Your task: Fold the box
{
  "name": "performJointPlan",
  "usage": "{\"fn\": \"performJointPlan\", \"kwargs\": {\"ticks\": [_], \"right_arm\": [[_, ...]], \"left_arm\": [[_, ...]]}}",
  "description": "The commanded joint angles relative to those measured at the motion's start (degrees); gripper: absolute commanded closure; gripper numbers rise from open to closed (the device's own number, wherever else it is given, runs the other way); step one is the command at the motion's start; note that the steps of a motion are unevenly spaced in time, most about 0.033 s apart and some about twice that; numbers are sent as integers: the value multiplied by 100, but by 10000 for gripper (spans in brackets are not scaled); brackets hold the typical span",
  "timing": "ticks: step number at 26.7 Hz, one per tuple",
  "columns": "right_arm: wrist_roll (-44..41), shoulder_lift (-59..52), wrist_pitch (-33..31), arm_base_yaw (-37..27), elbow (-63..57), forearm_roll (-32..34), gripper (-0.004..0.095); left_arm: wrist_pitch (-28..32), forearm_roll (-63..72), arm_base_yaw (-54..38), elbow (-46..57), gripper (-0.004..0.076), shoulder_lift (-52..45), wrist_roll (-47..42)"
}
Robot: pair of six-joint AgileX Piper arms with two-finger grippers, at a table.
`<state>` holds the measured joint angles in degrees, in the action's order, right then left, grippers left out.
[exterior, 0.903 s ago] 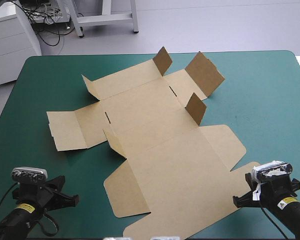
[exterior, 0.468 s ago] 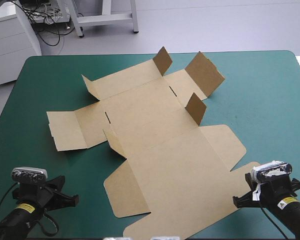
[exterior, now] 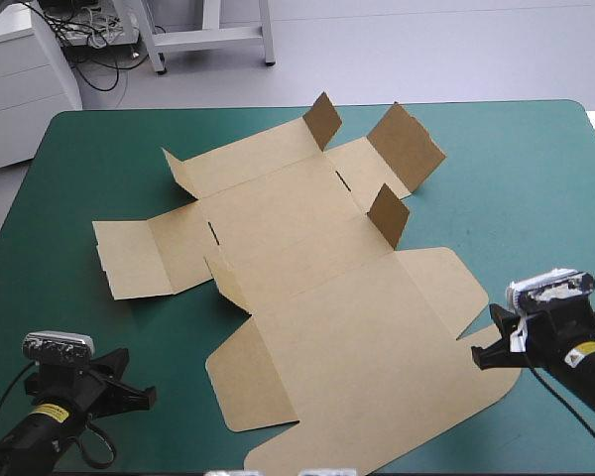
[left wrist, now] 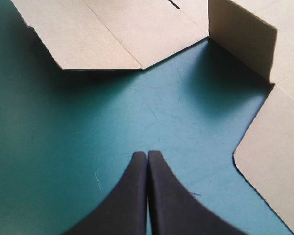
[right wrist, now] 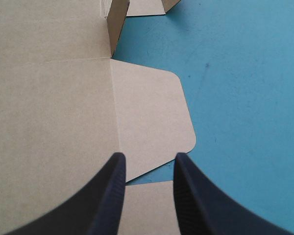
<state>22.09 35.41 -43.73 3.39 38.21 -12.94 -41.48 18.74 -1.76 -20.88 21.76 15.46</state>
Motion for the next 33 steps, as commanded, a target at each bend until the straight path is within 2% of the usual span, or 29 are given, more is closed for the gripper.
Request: {"fn": "performJointPlan", "kwargs": {"ticks": [1, 3, 5, 15, 20, 23, 26, 28, 33], "right_arm": [[1, 653, 85, 24, 679, -1, 447], [11, 1098, -87, 24, 1004, 60, 376], [27, 1483, -212, 24, 1303, 90, 346], [104, 3147, -954, 97, 3085, 89, 337], [220, 4181, -1362, 593, 4134, 184, 219], [72, 5001, -1654, 749, 5132, 277, 210], [32, 5992, -2344, 749, 6415, 279, 210], [1, 6510, -2588, 749, 6990, 222, 210], [-57, 7186, -2761, 760, 7426, 17, 210]], "left_arm": [[291, 177, 28, -213, 756, 81, -15], [291, 177, 28, -213, 756, 81, -15], [291, 177, 28, -213, 756, 81, -15], [291, 177, 28, -213, 756, 81, -15], [291, 177, 28, -213, 756, 81, -15], [291, 177, 28, -213, 756, 81, -15], [291, 177, 28, -213, 756, 81, -15], [291, 177, 28, -213, 756, 81, -15], [291, 177, 28, -213, 756, 81, -25]]}}
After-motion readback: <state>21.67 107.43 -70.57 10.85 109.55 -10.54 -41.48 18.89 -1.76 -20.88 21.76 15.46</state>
